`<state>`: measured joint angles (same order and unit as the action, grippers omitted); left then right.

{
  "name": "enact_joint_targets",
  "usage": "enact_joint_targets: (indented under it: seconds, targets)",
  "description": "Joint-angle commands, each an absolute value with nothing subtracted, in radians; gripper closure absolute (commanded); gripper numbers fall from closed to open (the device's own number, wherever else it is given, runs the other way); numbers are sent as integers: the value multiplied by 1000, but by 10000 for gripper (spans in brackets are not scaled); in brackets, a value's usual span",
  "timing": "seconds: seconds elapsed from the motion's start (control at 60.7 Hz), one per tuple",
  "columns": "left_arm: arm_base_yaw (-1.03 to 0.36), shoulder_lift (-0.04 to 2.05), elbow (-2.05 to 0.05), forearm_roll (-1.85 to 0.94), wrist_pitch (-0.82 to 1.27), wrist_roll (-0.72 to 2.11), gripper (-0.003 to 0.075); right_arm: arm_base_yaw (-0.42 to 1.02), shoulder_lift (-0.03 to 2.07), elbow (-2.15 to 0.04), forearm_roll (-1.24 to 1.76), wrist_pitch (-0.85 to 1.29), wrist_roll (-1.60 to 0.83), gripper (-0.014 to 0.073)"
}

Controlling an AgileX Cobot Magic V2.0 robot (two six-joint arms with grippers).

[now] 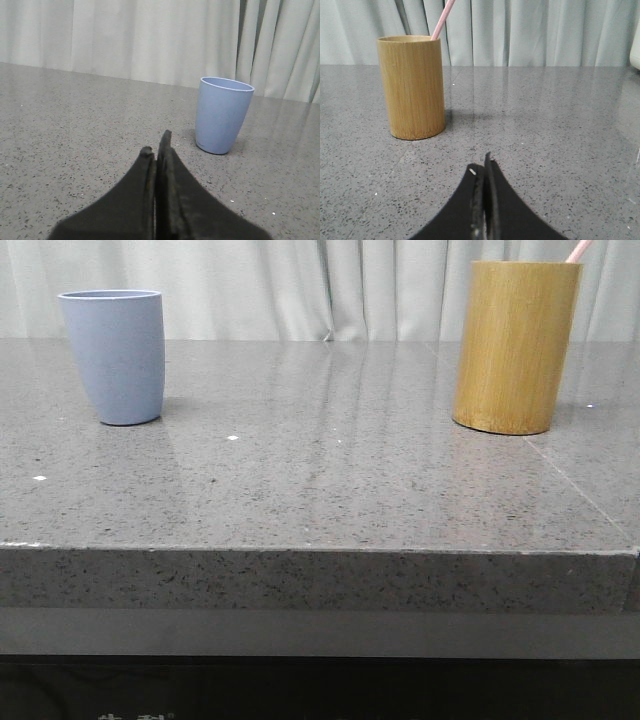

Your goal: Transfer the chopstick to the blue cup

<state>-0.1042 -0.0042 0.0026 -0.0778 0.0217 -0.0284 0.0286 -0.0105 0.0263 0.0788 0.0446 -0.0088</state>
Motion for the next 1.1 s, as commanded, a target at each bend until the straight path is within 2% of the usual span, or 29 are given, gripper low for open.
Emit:
enact_joint_targets:
  seconds: [0.0, 0.593, 0.791, 0.939, 1.088]
  targets:
    - [-113, -27, 15, -78, -61, -32, 739, 23, -31, 23, 72, -40, -12, 661]
    - [-113, -27, 15, -78, -112, -32, 739, 23, -31, 23, 72, -40, -12, 661]
    - [-113, -27, 9, -78, -187, -32, 739, 23, -31, 13, 74, -158, -12, 661]
    - [-113, -20, -102, -78, -195, -32, 739, 23, -31, -98, 80, -85, -12, 661]
    - [-113, 37, -292, -78, -31, -32, 739, 23, 1, -274, 80, 62, -12, 661]
